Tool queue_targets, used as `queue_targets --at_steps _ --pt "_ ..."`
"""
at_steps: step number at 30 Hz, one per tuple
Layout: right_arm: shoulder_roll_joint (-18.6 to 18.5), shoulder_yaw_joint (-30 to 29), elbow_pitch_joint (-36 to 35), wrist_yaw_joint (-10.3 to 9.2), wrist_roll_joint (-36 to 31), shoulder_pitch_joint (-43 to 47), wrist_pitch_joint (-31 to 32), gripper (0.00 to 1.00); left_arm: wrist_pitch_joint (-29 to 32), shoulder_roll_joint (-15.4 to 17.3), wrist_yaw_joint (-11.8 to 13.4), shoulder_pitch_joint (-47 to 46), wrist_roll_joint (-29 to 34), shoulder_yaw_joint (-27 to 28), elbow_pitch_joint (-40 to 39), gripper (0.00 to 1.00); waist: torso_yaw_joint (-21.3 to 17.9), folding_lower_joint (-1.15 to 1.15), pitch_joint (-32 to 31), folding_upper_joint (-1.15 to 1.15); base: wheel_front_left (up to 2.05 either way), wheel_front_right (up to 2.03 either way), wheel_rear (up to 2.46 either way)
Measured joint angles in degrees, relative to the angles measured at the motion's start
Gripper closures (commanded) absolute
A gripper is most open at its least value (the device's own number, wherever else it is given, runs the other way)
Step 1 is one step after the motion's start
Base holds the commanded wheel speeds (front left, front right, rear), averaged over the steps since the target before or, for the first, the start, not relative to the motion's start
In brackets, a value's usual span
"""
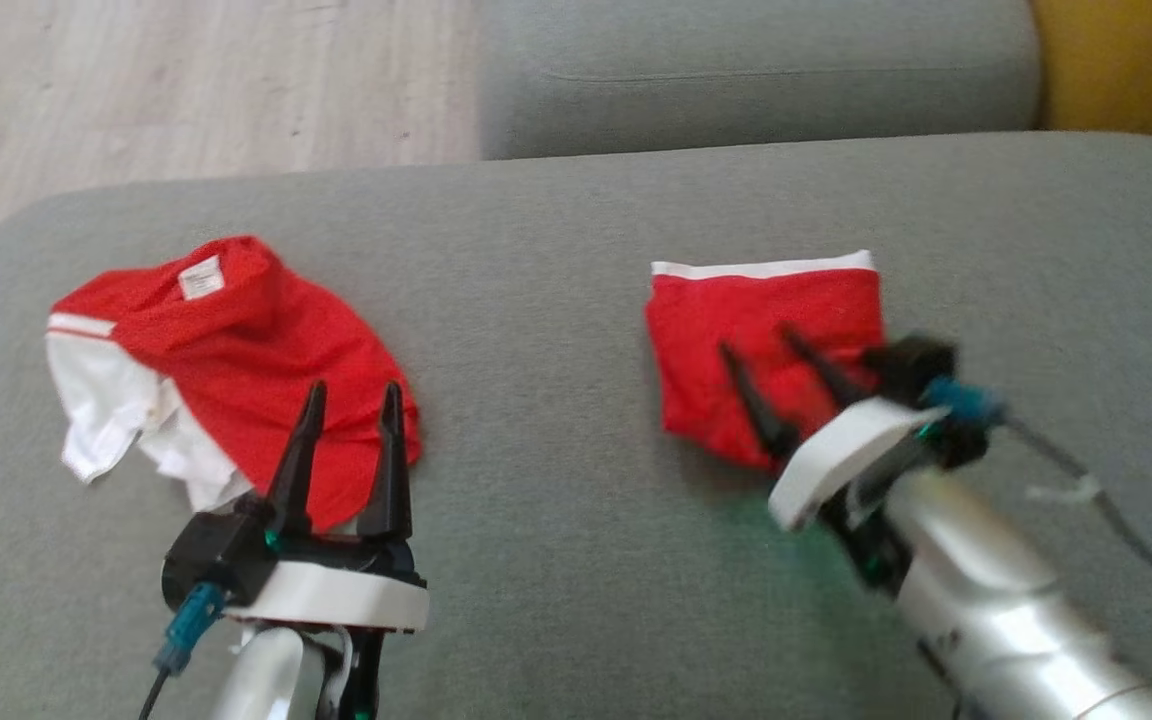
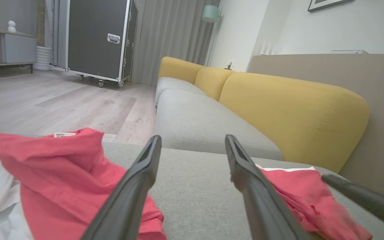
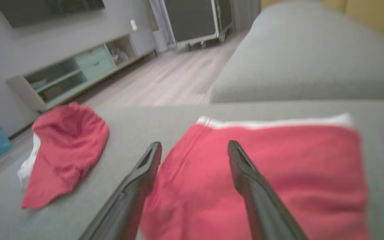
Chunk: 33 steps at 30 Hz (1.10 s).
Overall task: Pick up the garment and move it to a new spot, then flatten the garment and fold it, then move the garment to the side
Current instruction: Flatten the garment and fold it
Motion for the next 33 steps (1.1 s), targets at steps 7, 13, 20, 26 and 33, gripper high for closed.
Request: queue_targets --at_steps 7,13,20,26,33 --pt "-3.3 -17.5 -10.4 0.0 -10.0 1.9 -0.1 0.0 0.0 0.0 0.0 -0.2 0.5 1.3 -1.9 0.0 -3.9 0.0 -0.2 0.0 0.0 0.0 0.0" --pt "-0.6 -34.2 -20.6 -0.01 -22.5 11.5 -0.2 0.0 0.0 0.0 0.0 -1.4 0.9 1.7 -3.2 0.0 -6.9 0.0 0.3 0.0 0.0 0.0 0.0" --pt "4.7 -41.8 -28.6 -0.01 -29.9 21.3 -0.2 0.0 0.0 0.0 -0.2 -1.4 2.0 1.6 -3.6 0.0 -8.6 0.0 1.6 0.0 0.0 0.0 0.0" --pt "5.1 -41.8 -30.4 -0.01 -29.4 23.0 -0.2 0.08 0.0 0.0 -0.2 -1.2 1.9 1.3 -4.0 0.0 -8.7 0.0 2.5 0.0 0.0 0.0 0.0" --pt "5.1 -38.4 -27.6 -0.01 -31.8 19.6 -0.2 1.0 0.0 0.0 -0.7 -1.4 2.0 -0.6 -4.0 0.0 -6.7 0.0 4.4 0.0 0.0 0.0 0.0"
